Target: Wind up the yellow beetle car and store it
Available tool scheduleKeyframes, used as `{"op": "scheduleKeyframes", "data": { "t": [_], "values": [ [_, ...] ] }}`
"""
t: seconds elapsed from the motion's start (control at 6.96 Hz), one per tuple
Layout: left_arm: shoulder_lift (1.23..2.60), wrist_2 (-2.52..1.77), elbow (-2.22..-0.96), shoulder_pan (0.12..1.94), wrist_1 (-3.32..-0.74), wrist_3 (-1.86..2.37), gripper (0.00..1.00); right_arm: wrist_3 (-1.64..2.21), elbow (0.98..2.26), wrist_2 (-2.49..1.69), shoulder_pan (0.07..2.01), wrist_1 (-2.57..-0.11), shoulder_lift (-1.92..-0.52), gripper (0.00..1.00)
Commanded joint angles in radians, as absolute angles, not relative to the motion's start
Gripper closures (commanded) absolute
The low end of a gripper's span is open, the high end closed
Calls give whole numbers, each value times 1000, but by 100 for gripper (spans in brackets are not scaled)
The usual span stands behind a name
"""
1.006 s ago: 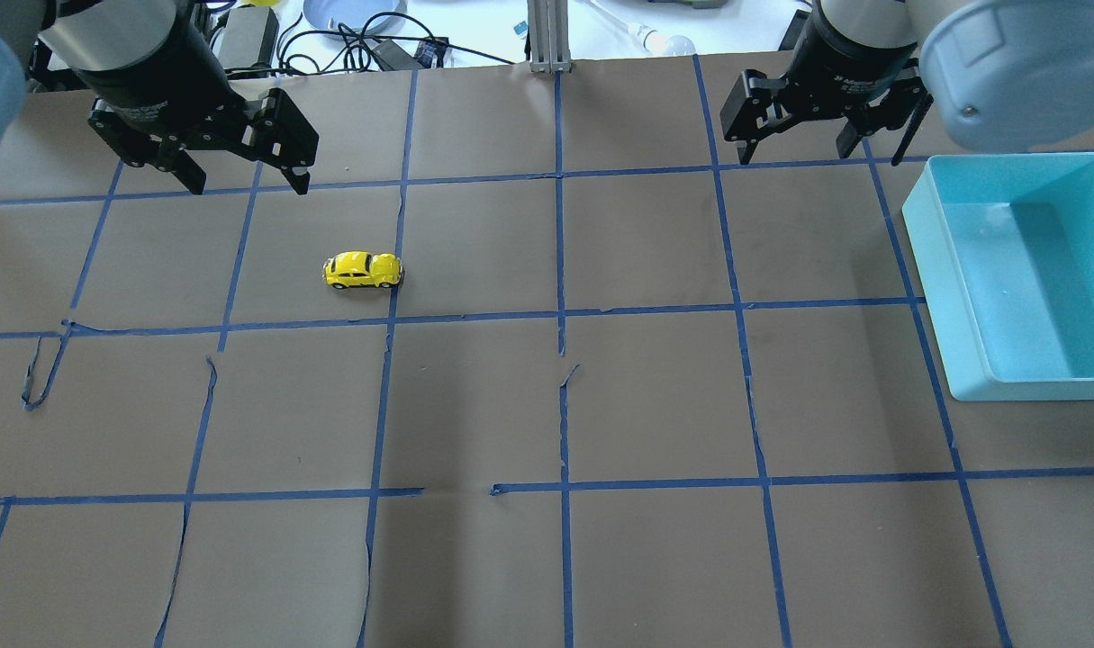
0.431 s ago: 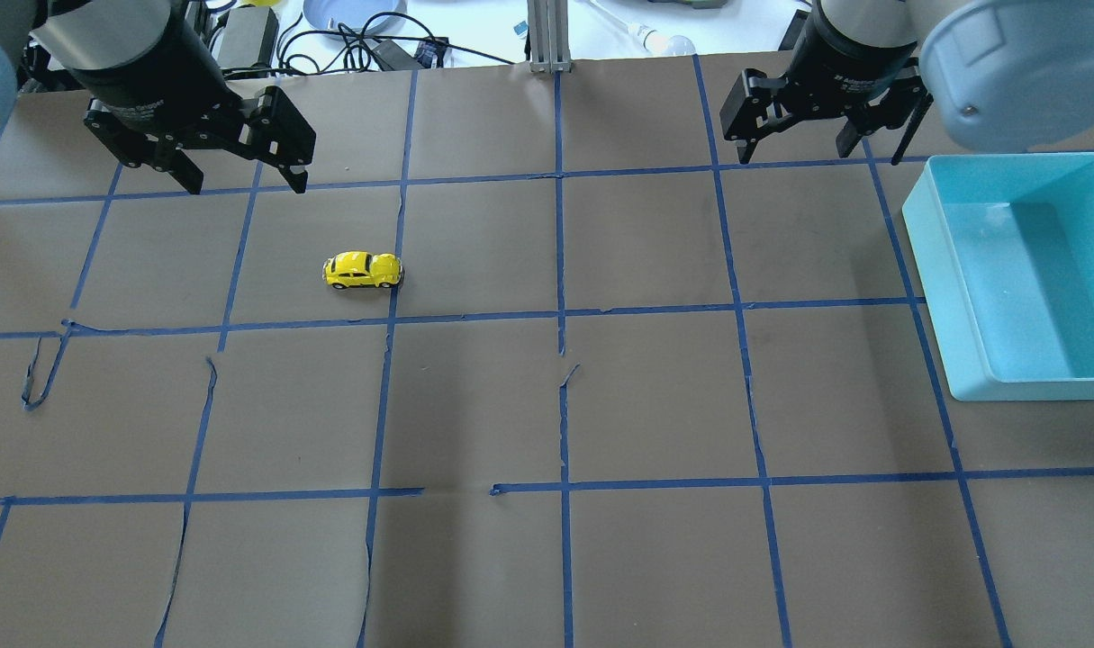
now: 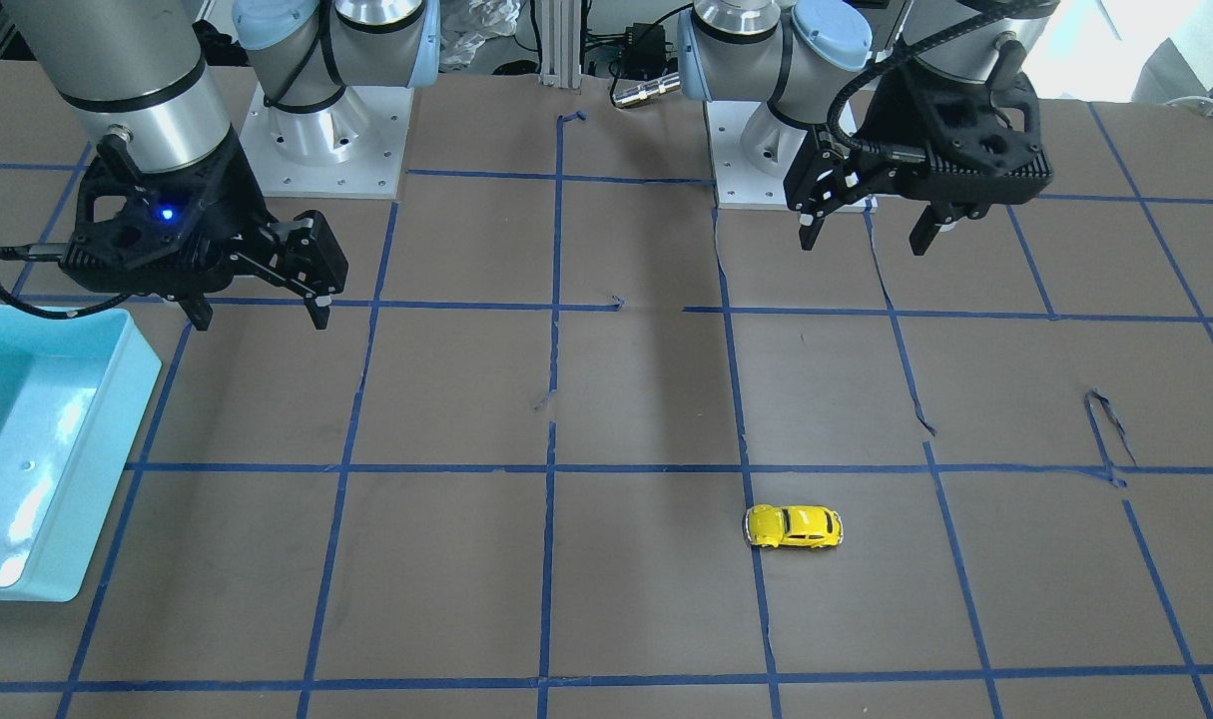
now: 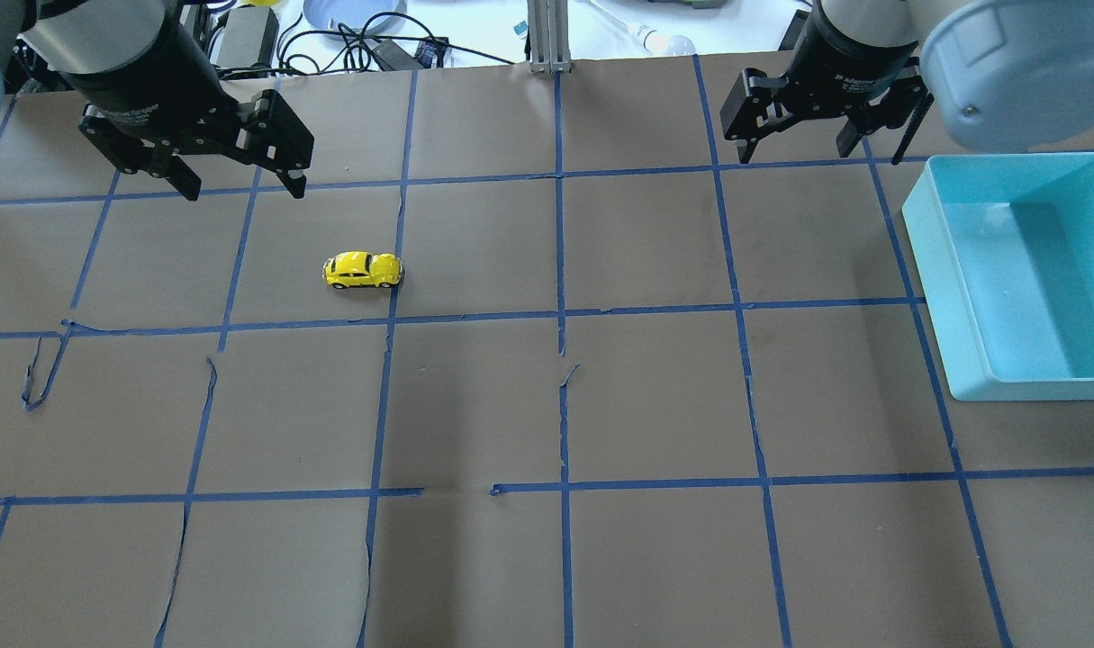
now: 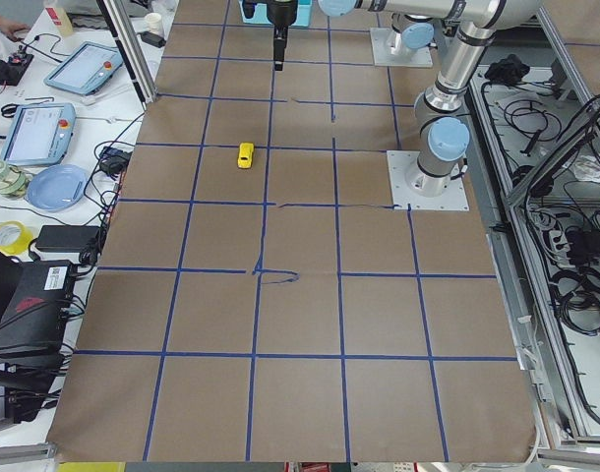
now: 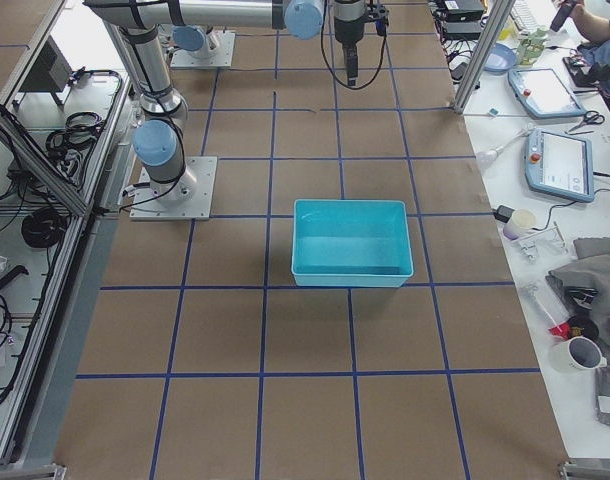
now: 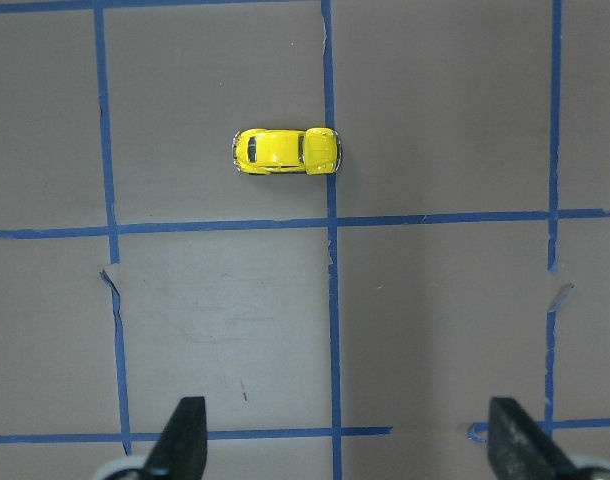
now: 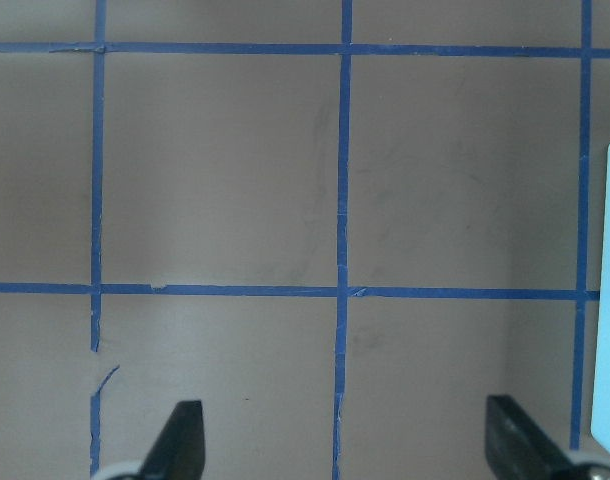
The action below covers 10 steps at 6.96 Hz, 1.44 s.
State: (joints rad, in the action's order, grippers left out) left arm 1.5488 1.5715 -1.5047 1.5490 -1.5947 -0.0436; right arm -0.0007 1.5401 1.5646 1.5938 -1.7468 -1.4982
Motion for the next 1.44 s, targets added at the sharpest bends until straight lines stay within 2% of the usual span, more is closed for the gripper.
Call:
{"op": "scheduleKeyframes", "data": {
  "t": [0.0, 1.29],
  "values": [
    [1551, 1571, -1506, 1546, -1595, -55, 0, -2, 1540, 1565, 1594, -1747, -1499, 0],
    [1554, 1562, -1505, 1543, -1628, -81, 0, -2, 1542, 1565, 1595, -1746, -1497, 0]
  ]
}}
